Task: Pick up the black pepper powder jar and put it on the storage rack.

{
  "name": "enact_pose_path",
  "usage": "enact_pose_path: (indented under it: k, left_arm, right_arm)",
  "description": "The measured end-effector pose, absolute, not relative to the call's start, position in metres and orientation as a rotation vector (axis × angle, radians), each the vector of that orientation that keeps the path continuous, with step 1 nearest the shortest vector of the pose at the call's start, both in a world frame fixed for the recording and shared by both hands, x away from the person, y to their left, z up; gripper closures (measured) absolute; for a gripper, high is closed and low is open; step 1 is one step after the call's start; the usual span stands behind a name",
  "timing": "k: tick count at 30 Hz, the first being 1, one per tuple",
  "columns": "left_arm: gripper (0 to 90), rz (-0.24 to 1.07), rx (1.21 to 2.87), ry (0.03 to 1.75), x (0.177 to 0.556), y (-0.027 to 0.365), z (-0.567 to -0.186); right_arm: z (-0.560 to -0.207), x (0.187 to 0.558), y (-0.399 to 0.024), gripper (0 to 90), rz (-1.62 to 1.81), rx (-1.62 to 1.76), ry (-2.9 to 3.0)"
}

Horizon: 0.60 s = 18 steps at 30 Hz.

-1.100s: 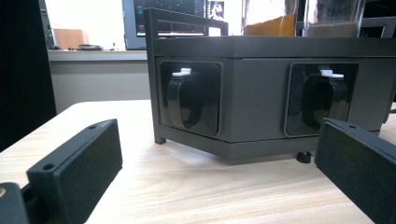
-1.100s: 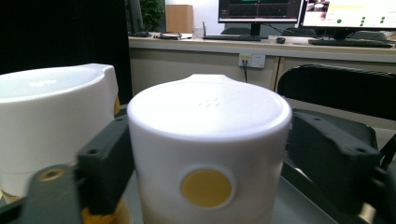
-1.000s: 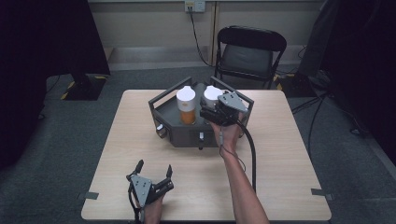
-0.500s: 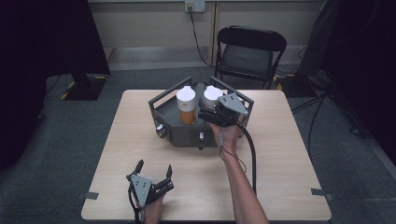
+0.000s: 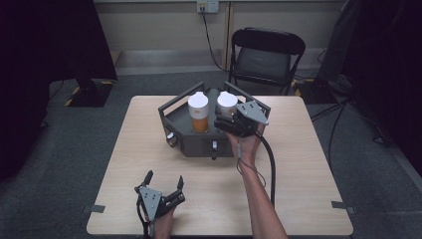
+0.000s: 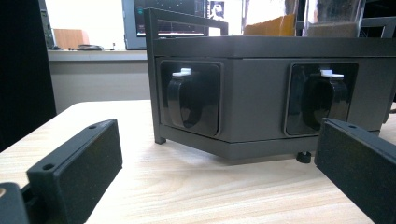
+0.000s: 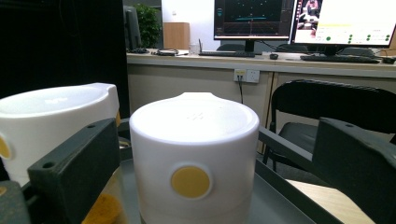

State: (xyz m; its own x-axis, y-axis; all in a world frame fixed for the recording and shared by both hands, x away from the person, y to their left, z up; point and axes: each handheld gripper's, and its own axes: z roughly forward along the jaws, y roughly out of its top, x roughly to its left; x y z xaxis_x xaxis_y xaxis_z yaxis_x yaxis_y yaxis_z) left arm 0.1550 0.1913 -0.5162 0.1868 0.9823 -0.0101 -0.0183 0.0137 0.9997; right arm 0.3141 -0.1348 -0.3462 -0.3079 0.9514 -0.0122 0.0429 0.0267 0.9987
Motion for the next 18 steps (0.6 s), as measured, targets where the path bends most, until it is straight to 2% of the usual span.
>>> enact_pose_path:
  k: [18]
  left_arm:
    - [0.3, 1.071, 1.269, 1.062, 0.155, 0.191, -0.516]
  right_arm:
    - [-0.355, 0.286, -0.146, 0.0, 1.447, 1.04, 1.463]
